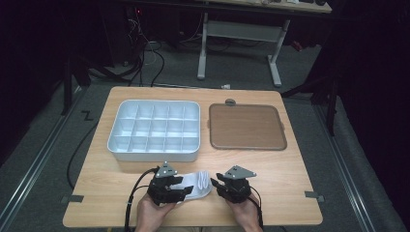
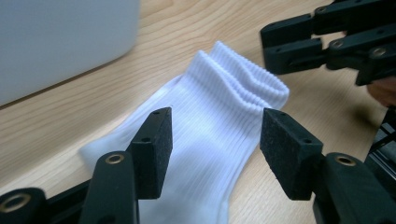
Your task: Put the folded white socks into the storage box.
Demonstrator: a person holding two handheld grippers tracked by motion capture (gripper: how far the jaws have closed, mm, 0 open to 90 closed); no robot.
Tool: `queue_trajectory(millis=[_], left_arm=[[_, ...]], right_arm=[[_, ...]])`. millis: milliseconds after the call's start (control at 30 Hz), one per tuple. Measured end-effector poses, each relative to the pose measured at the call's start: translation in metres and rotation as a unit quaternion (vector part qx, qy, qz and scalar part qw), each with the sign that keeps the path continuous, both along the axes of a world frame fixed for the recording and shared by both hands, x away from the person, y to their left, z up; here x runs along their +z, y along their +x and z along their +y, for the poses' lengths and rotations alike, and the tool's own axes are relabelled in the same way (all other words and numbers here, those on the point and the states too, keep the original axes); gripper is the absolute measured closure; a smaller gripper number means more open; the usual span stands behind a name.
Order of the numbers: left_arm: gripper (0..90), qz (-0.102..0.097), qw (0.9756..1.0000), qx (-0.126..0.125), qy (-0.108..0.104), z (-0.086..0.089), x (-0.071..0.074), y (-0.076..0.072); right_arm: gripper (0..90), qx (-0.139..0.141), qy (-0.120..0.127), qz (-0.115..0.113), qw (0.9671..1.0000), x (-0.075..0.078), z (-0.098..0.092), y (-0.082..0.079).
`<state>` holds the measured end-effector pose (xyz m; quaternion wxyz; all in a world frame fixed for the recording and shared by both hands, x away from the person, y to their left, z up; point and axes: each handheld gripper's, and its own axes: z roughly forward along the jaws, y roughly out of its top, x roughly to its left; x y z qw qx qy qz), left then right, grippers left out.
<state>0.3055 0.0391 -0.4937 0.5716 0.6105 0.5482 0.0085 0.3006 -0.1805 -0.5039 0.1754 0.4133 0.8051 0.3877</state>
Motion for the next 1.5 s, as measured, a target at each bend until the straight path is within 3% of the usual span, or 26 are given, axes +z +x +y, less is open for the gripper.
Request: queue_trajectory(millis=[200,567,700,967,1100,1300,1500], left_arm=[[44.0,-0.005,0.9997,0.018,0.014,0.015,0.0,-0.005],[43.2,-0.005,0.9981,0.043,0.044,0.026,-0.015,-0.021],[43.5,0.002,0.9978,0.05,0.044,0.03,-0.022,-0.025],[47.2,0.003,0.9966,0.056,0.06,0.031,-0.034,-0.021],[55.7,0.001,0.9965,0.051,0.067,0.03,-0.037,-0.02],[77.1,-0.012,0.9946,0.043,0.094,0.025,-0.038,-0.019],[81.9,-0.011,0.9934,0.044,0.106,0.021,-0.037,-0.017]], right_arm=[[71.1,0.022,0.006,-0.018,0.9996,0.012,0.004,-0.007],[72.2,0.079,0.002,-0.025,0.9965,0.019,0.03,-0.014],[72.3,0.092,-0.01,-0.016,0.9956,0.014,0.038,-0.013],[75.2,0.079,-0.042,0.013,0.9959,-0.005,0.039,-0.006],[82.9,0.076,-0.044,0.018,0.996,-0.011,0.035,-0.005],[84.1,0.071,-0.044,0.012,0.9965,-0.01,0.032,-0.005],[85.3,0.053,-0.042,0.003,0.9977,-0.006,0.024,-0.007]])
